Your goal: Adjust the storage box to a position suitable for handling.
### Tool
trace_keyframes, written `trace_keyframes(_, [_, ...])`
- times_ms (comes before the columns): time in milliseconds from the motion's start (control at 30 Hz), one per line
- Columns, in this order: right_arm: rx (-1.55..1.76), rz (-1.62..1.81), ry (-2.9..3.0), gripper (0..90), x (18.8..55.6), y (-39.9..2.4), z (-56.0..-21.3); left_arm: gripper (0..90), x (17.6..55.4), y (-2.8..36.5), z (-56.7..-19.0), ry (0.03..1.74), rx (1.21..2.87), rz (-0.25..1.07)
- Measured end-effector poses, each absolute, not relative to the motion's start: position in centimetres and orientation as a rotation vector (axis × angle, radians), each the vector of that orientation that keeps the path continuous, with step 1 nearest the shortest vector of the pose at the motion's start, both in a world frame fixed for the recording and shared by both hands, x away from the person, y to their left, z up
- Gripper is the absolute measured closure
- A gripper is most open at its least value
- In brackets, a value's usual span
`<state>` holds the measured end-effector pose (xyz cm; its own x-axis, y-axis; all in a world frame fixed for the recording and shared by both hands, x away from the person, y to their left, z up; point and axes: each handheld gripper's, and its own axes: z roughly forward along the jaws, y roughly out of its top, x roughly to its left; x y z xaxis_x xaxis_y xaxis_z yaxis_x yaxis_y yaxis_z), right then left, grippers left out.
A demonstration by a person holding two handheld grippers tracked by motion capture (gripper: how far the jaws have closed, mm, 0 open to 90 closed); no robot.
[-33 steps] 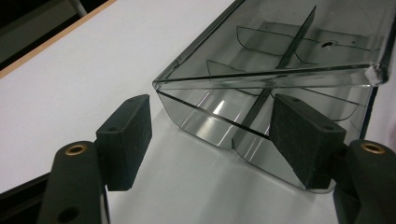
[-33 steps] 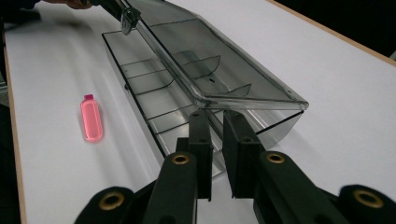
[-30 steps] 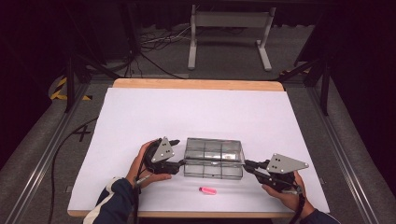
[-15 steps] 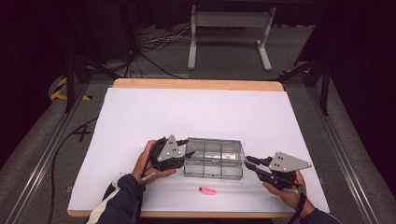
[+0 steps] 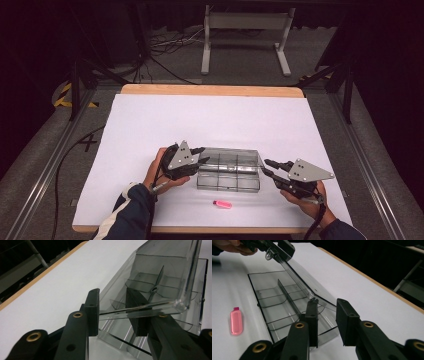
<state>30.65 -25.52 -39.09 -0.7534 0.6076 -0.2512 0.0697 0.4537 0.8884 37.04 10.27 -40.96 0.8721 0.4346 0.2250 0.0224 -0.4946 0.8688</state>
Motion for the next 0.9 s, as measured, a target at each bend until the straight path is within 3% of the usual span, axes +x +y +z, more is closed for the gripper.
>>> trace_keyframes(900, [0.578, 1.342, 2.096, 81.6, 33.5, -25.5, -38.2, 72.8, 38.3, 10.5, -40.2, 0.348, 2.013, 0.501])
